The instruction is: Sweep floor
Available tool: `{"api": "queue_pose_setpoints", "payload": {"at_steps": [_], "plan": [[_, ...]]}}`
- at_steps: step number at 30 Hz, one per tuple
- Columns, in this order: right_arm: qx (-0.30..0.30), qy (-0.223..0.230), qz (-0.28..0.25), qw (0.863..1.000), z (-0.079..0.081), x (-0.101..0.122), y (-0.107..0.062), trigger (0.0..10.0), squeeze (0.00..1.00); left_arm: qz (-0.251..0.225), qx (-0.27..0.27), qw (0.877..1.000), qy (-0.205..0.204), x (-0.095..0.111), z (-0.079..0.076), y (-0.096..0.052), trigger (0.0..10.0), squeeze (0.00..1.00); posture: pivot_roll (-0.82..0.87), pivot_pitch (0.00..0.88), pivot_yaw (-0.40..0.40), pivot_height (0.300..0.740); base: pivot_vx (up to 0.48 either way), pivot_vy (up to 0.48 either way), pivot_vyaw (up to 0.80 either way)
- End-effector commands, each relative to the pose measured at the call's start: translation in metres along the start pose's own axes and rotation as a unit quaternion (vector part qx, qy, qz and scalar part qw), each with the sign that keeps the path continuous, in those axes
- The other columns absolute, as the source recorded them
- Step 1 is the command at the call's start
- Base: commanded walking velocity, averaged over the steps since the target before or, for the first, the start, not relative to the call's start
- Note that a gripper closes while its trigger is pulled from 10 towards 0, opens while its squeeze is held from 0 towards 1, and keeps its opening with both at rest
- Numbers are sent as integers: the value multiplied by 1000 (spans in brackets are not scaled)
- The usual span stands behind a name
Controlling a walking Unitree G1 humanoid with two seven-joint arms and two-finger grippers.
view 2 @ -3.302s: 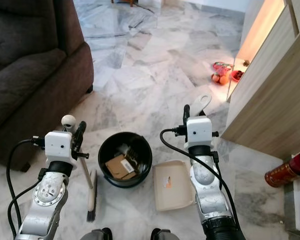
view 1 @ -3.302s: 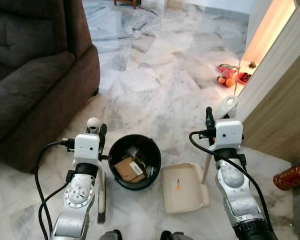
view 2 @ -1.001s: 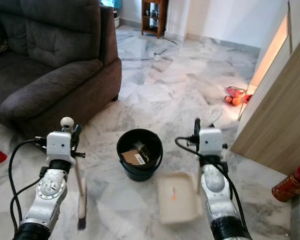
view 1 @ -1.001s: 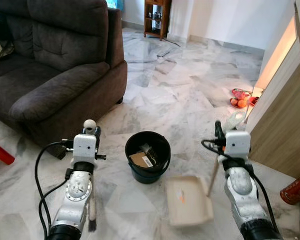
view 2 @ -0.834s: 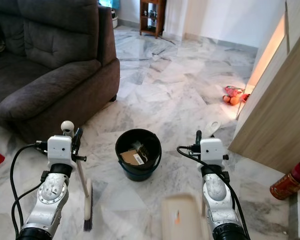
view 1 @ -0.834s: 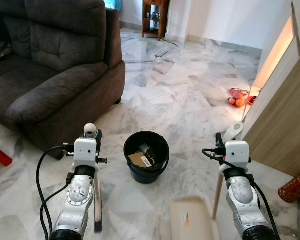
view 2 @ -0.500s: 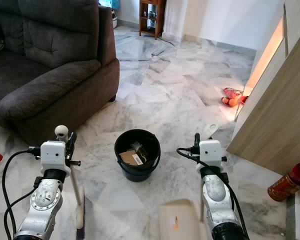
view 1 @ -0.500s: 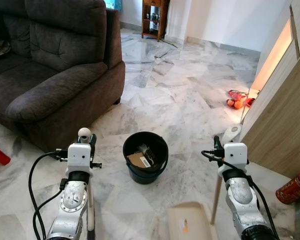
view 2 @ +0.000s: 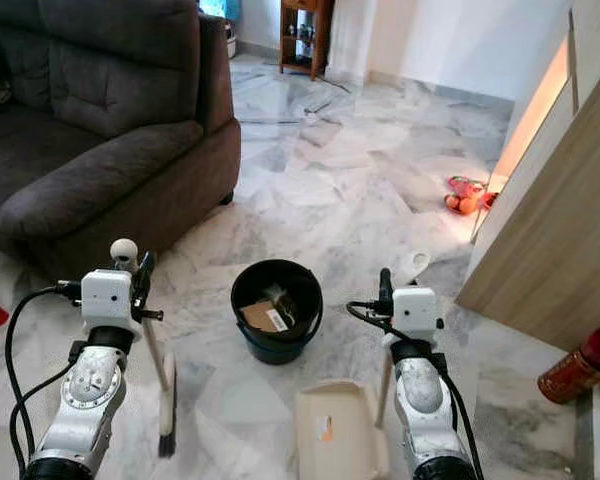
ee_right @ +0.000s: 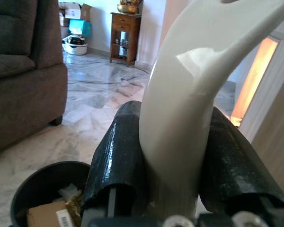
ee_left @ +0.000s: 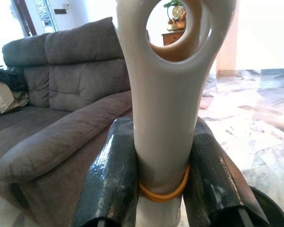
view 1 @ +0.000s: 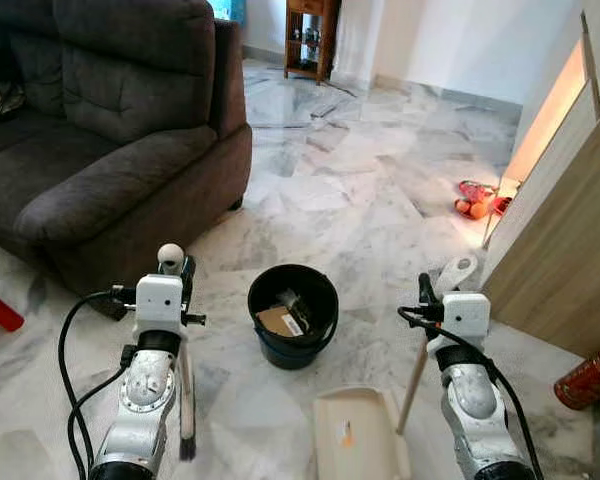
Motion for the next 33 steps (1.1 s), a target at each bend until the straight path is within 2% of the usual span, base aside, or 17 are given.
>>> {"api": "queue_pose_setpoints", "payload": {"at_steps": [1,5,8,16,24,33], "plan": [[-12,-1,-33,999,-10,15,6,10000,0,-10,-3,1000,0,6,-4,5,10000,0,64,21,-12,740,0,0,0],[-18,-6,-18,1000,-15,10,9,10000,0,-18,-15,1000,-2,12,-10,3,10000,0,100,15,-17,740,0,-63,0],[-18,-4,-12,1000,-11,11,14,10000,0,-17,-13,1000,2,9,-5,3,10000,0,103,13,-25,740,0,-263,-275],[0,1,-12,1000,-5,15,20,10000,0,-14,4,1000,6,7,1,5,10000,0,88,10,-42,740,0,-290,-800],[-2,-1,-18,1000,-5,16,21,10000,0,-14,-4,1000,-2,8,-7,8,10000,0,74,4,-29,740,0,-341,0],[0,-3,-14,1000,-4,15,22,10000,0,-16,-8,1000,-5,9,-10,12,10000,0,79,1,-29,740,0,-341,0]]}}
Point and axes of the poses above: a point about 5 cm out from each wrist's last joint towards the gripper, its own y axis pointing out of the wrist towards the gripper, its own x axis along the axis of the wrist's last joint, z = x × y, the point moved 2 cm from there along y, pointing out of the wrist towards the gripper, and after that the axes turned 4 degrees about y, right-handed, at the moved point
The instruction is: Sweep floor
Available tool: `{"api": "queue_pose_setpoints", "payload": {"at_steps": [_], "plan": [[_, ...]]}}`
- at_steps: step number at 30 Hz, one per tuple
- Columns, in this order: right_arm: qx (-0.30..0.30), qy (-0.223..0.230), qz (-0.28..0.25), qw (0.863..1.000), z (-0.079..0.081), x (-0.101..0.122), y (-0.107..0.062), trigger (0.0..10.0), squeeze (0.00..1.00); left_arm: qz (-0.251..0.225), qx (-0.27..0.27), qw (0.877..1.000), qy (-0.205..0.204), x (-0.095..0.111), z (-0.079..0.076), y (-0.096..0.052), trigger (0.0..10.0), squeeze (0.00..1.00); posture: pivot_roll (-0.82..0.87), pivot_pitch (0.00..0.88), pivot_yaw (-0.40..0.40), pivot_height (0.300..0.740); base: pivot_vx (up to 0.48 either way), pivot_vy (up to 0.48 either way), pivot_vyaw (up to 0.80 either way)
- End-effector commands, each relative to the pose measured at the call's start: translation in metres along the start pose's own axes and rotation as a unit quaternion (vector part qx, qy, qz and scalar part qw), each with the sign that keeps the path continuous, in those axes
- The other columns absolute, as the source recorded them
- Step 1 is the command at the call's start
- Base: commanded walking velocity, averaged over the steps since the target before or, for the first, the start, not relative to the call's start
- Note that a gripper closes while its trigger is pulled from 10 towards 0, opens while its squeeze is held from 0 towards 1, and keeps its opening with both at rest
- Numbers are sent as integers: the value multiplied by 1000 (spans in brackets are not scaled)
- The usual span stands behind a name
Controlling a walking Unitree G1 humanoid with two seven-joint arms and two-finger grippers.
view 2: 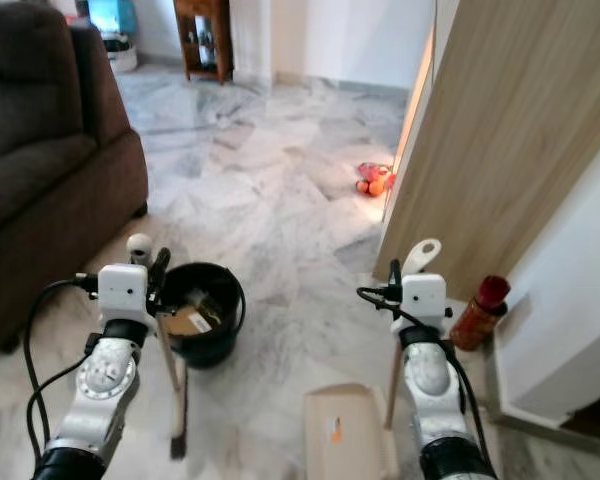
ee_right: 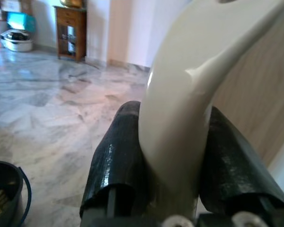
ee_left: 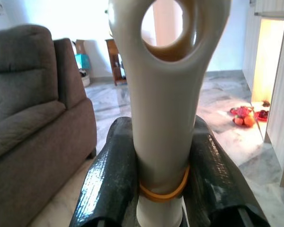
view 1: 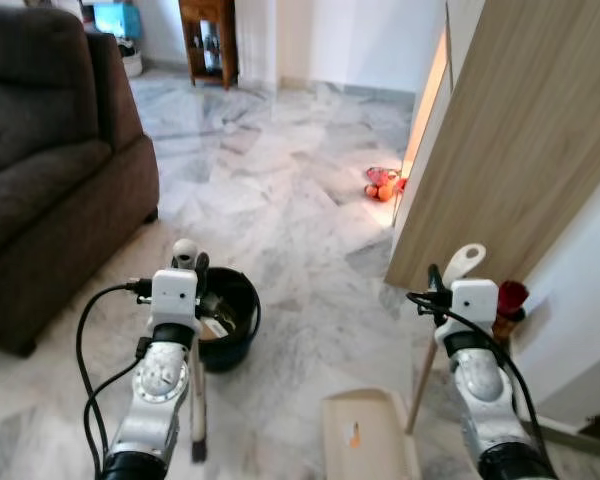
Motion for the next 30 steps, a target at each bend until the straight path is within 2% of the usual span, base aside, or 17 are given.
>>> {"api": "queue_pose_setpoints", "payload": {"at_steps": [1,7,11,30], "plan": [[-10,2,-15,1000,-6,6,3,10000,0,-28,-2,1000,4,11,-1,6,10000,0,77,1,-29,740,0,-341,0],[-12,1,-9,1000,-7,5,4,10000,0,-27,-4,1000,2,10,-4,5,10000,0,69,6,-29,740,0,-341,0],[-11,-4,-8,1000,-7,4,4,10000,0,-26,-6,1000,1,10,-4,6,10000,0,59,3,-24,740,0,-313,-744],[-10,-1,-7,1000,-1,5,8,10000,0,-32,-21,999,-5,12,-7,13,10000,0,62,0,-21,740,0,0,-785]]}}
Point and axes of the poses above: a point about 5 cm out from each wrist's last joint towards the gripper, its own y axis pointing out of the wrist towards the gripper, its own x axis along the axis of the wrist's last joint, z = x × y, the point moved 2 cm from there along y, pointing out of the wrist towards the gripper, and after that the axes turned 4 degrees about y, right-handed, at the moved point
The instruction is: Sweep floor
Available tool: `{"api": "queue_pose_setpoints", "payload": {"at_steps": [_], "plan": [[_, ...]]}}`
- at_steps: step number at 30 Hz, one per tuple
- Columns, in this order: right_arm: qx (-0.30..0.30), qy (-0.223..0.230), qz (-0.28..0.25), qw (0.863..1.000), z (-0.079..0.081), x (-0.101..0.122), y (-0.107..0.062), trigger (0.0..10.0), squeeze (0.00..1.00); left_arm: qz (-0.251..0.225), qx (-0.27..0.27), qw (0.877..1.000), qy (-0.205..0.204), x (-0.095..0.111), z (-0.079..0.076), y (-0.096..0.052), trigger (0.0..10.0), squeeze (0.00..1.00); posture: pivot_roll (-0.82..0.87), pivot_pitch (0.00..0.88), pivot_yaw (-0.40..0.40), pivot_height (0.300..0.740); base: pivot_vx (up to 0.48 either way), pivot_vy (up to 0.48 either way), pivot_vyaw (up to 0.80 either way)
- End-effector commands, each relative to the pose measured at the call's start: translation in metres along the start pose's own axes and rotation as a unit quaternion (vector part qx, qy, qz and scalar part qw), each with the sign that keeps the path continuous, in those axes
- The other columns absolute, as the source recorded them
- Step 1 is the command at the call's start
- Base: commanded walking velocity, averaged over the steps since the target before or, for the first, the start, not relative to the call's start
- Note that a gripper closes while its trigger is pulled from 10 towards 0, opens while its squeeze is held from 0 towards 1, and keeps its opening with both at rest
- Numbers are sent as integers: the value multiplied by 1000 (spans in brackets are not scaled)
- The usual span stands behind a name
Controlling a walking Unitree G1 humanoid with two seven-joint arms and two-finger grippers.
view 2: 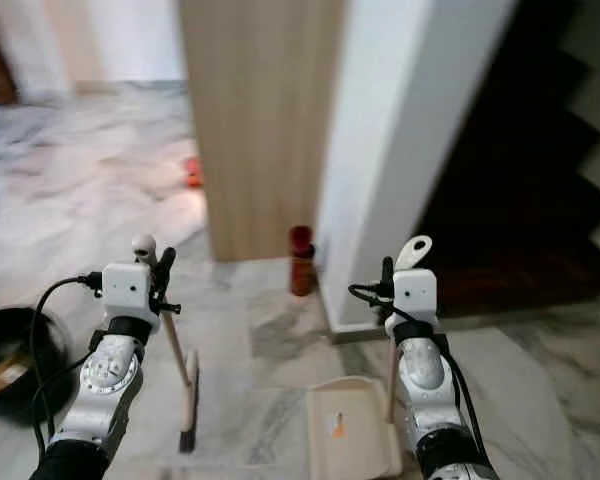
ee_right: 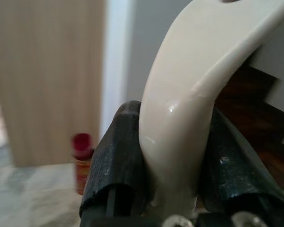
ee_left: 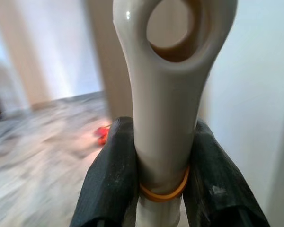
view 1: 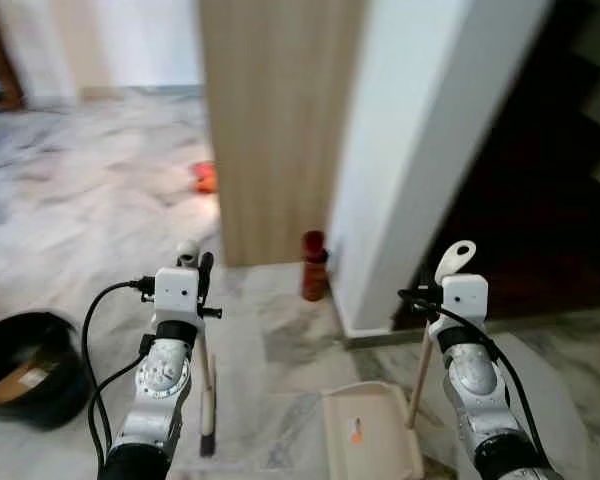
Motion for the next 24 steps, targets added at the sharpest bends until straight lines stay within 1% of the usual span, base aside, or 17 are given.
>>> {"api": "queue_pose_setpoints", "payload": {"at_steps": [1,10,24], "plan": [[0,2,-23,1000,2,11,7,10000,0,-25,-5,1000,10,9,1,5,10000,0,61,0,-20,740,0,0,-781],[-2,4,-22,1000,4,10,5,10000,0,-22,-6,1000,6,7,-1,3,10000,0,58,0,-18,740,0,0,-781],[3,2,-21,1000,6,10,7,10000,0,-18,-1,1000,1,6,-1,3,10000,0,63,0,-29,740,0,0,-781]]}}
Point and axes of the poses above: a point about 5 cm out from each wrist's last joint towards the gripper, its own y axis pointing out of the wrist towards the gripper, its own x axis along the axis of the wrist's last joint, z = x × y, the point moved 2 cm from there along y, pointing out of the wrist towards the gripper, and after that the axes turned 4 degrees about y, right-handed, at the moved point
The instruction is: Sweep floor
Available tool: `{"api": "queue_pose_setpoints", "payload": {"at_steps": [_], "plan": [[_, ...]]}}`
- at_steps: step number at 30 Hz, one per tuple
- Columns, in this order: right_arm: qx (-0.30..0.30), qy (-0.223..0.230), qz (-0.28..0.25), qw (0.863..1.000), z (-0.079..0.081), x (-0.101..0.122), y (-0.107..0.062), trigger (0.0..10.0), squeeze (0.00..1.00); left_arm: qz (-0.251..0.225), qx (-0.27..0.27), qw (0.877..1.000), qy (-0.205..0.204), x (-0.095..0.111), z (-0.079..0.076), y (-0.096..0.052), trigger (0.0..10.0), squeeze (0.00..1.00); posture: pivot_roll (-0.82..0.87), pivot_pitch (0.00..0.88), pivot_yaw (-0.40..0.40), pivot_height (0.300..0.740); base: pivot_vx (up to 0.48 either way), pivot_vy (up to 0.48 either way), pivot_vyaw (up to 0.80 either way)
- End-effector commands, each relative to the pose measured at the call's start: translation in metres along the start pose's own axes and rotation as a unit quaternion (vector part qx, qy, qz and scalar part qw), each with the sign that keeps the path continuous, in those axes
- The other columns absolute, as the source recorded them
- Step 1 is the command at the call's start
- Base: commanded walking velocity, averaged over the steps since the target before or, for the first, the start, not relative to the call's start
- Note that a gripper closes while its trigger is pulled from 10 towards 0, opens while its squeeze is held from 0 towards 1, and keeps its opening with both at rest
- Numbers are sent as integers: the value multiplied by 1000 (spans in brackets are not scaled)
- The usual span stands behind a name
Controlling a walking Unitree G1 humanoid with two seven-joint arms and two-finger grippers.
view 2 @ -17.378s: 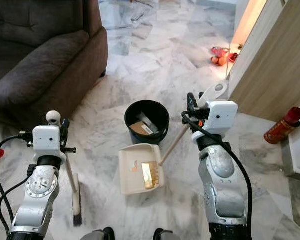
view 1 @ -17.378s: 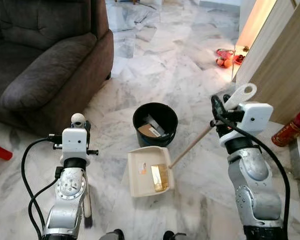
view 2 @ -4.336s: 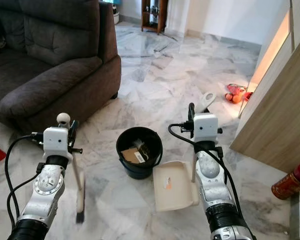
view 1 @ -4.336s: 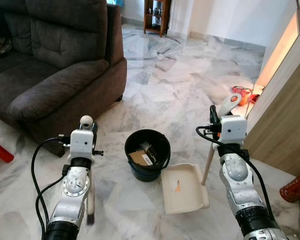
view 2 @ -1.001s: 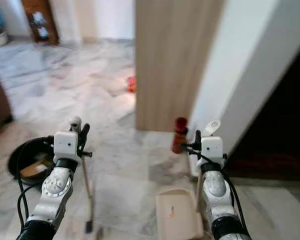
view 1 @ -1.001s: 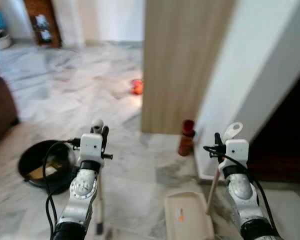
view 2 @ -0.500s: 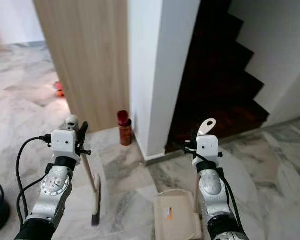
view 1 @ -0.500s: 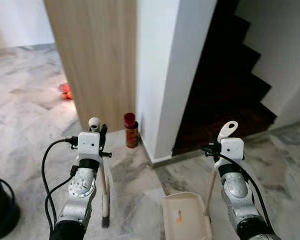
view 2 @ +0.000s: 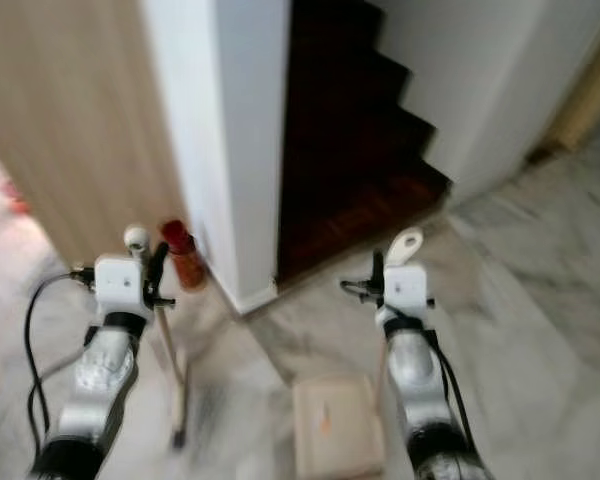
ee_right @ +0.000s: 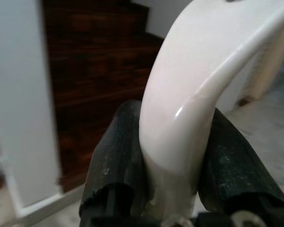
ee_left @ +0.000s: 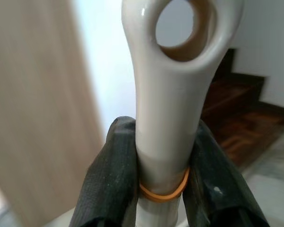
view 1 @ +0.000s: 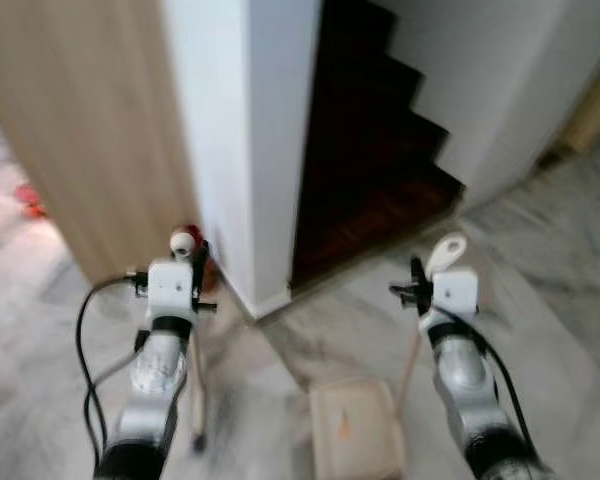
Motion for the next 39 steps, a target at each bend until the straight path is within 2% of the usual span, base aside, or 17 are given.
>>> {"api": "queue_pose_setpoints", "payload": {"at_steps": [1,18,30,39], "plan": [[5,-3,-20,1000,2,10,5,10000,0,-17,7,1000,3,7,5,3,10000,0,63,0,-29,740,0,0,-781],[-5,-7,-19,1000,-3,9,4,10000,0,-17,-7,1000,0,6,1,4,10000,0,56,0,-17,740,0,0,-781],[-37,12,-2,999,-2,-6,-7,10000,0,-13,-23,999,19,4,11,7,10000,0,45,0,50,740,0,0,-781],[-55,17,0,998,-11,-9,-11,10000,0,-15,-28,999,8,5,4,10,10000,0,28,0,42,740,0,0,-781]]}}
Point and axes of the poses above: a point about 5 cm out from each wrist's last joint towards the gripper, its own y axis pointing out of the wrist towards the gripper, its own x axis along the axis of the wrist's last joint, z = x × y, the point moved 2 cm from there along y, pointing out of the wrist towards the gripper, and after that the axes turned 4 degrees about y, right-handed, at the moved point
